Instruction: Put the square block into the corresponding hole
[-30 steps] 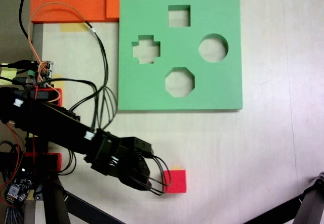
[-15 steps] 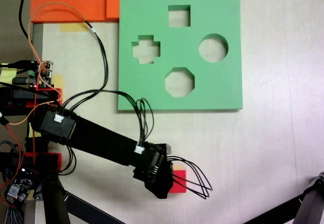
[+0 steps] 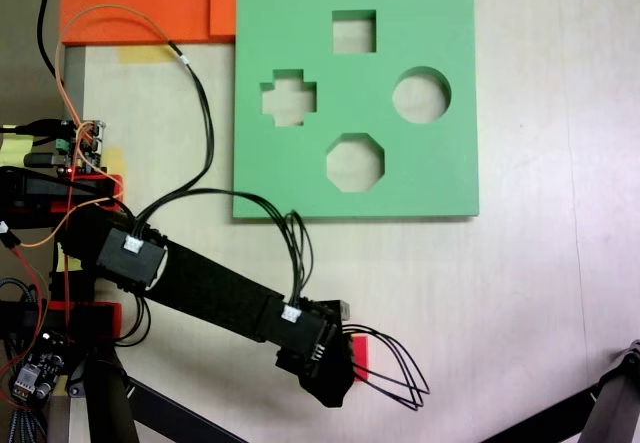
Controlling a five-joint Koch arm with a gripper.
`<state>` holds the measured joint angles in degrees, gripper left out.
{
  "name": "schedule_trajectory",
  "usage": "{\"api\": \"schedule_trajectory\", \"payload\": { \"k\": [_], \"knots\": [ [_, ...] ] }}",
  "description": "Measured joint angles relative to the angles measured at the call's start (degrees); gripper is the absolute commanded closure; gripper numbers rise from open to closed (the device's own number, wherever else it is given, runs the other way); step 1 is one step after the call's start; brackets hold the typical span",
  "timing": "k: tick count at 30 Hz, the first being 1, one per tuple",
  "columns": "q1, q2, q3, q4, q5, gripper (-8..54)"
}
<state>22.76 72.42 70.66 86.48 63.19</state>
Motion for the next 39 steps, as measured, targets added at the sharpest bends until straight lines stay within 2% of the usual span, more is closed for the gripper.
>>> {"api": "schedule_trajectory", "payload": {
  "k": [10, 11, 14, 17, 23, 28, 31, 37, 39],
  "knots": [
    [0.2, -5.7, 0.0, -3.6, 0.4, -6.4],
    [0.2, -6.7, 0.0, -3.8, 0.5, -4.4],
    [-0.3, -7.9, 0.0, -3.8, 1.8, 7.5],
    [-1.1, -8.5, -0.3, -4.2, 3.4, 12.5],
    [-1.7, -9.6, -1.6, -2.7, 4.2, 18.4],
    [-1.8, -9.3, -3.0, 0.4, 4.5, 19.2],
    [-1.8, -8.1, -2.8, 0.4, 5.8, 23.5],
    [-1.8, 0.5, -2.4, 6.4, 9.2, 31.6],
    [-2.2, 4.1, -3.0, 8.7, 10.5, 31.7]
  ]
}}
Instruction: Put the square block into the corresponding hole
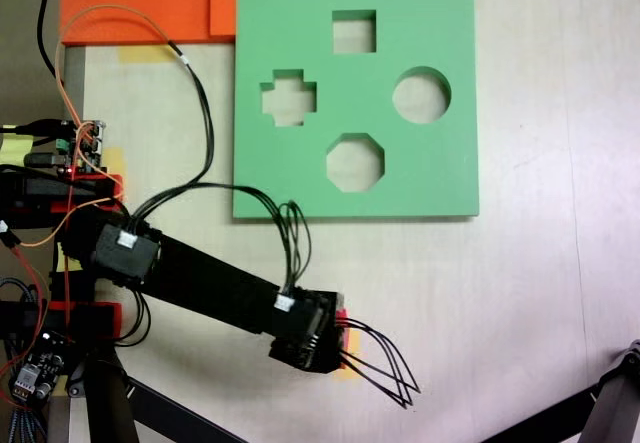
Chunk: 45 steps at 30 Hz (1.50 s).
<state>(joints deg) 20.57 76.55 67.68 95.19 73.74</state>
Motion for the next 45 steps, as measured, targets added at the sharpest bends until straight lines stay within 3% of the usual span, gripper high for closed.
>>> {"api": "schedule_trajectory", "payload": {
  "k": [2, 5, 9, 13, 17, 23, 27, 45],
  "knots": [
    [-2.1, 4.5, -4.0, 2.7, 2.9, 32.3],
    [-9.9, 9.4, -8.7, 5.5, 10.5, 39.6],
    [-25.3, 11.7, -8.7, 6.9, 25.2, 39.5],
    [-41.0, 10.5, -9.2, 6.4, 39.0, 39.3],
    [-52.6, -0.2, -22.7, 5.8, 49.5, 39.3],
    [-60.4, -19.2, -41.9, 5.7, 57.1, 39.1],
    [-63.3, -25.0, -43.7, 4.7, 61.0, 37.5],
    [-68.3, -30.3, -43.7, -6.1, 65.3, 37.5]
  ]
}}
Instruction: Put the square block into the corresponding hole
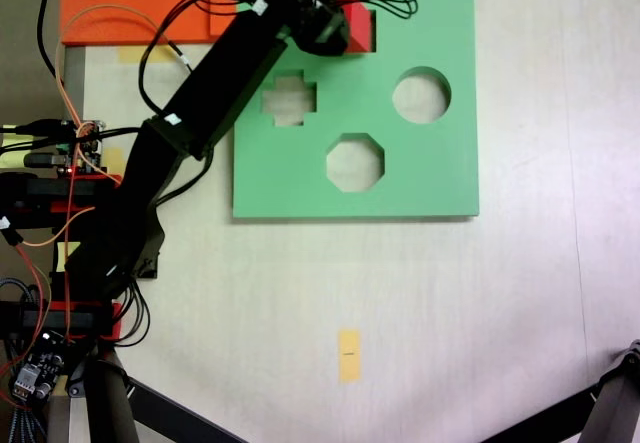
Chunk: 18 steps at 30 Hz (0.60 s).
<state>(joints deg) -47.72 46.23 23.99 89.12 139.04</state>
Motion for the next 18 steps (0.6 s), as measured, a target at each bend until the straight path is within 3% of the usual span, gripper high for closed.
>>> {"api": "schedule_trajectory", "payload": {
  "k": [18],
  "knots": [
    [-0.2, -5.9, 0.0, -3.4, -2.1, 35.2]
  ]
}}
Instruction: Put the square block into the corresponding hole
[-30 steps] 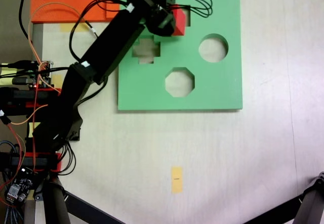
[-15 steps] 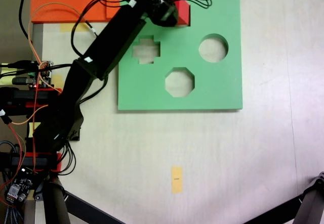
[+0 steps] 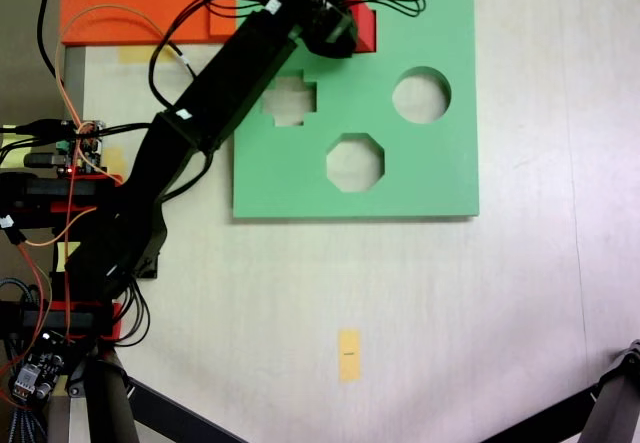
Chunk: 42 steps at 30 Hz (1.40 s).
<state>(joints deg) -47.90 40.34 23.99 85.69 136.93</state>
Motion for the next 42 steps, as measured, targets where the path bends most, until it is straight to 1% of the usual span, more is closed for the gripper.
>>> {"api": "schedule_trajectory", "payload": {
  "k": [2, 4, 5, 6, 7, 8, 9, 13, 15, 16, 19, 22, 23, 26, 28, 29, 30, 33, 34, 36, 37, 38, 39, 41, 42],
  "knots": [
    [0.0, -0.7, 0.0, -0.3, -0.1, 31.0],
    [0.2, -2.2, -1.6, -0.3, -0.1, 23.1],
    [0.0, -2.7, -2.2, -0.3, 0.0, 15.8],
    [-0.1, -2.8, -2.3, -0.3, 0.0, 5.6],
    [-0.1, -3.0, -2.3, -1.7, 0.0, -1.4],
    [-0.3, -3.1, -2.2, -3.0, 0.0, -4.7],
    [-0.4, -3.2, -2.2, -4.0, 0.0, -6.5],
    [-0.4, -3.1, -2.2, -4.8, -1.4, -6.6],
    [-0.8, -1.5, -2.2, -4.5, -3.3, -6.5],
    [-1.1, -0.1, -2.1, -3.6, -4.4, -6.5],
    [-0.8, 9.1, -2.1, 2.6, -11.7, -6.4],
    [1.0, 21.5, -2.2, 7.4, -24.2, -6.4],
    [1.8, 24.2, -2.2, 7.8, -29.3, -6.4],
    [5.4, 31.3, -2.2, 11.1, -51.3, -6.2],
    [9.8, 37.0, 0.2, 12.7, -68.4, -5.8],
    [12.7, 39.9, 3.0, 13.0, -73.9, -4.0],
    [16.6, 41.8, 3.3, 13.1, -76.1, -2.2],
    [29.3, 44.1, 3.1, 12.0, -81.2, 7.1],
    [34.4, 44.3, 3.1, 10.7, -84.9, 8.3],
    [42.9, 43.3, 3.2, 7.0, -91.2, 8.3],
    [44.7, 42.9, 3.3, 5.6, -92.3, 8.3],
    [45.6, 43.0, 4.9, 4.0, -93.3, 8.3],
    [46.3, 44.3, 11.8, 1.1, -95.2, 8.4],
    [48.2, 50.7, 34.9, -11.6, -99.9, 9.4],
    [48.5, 54.9, 50.1, -21.3, -103.3, 11.2]
  ]
}}
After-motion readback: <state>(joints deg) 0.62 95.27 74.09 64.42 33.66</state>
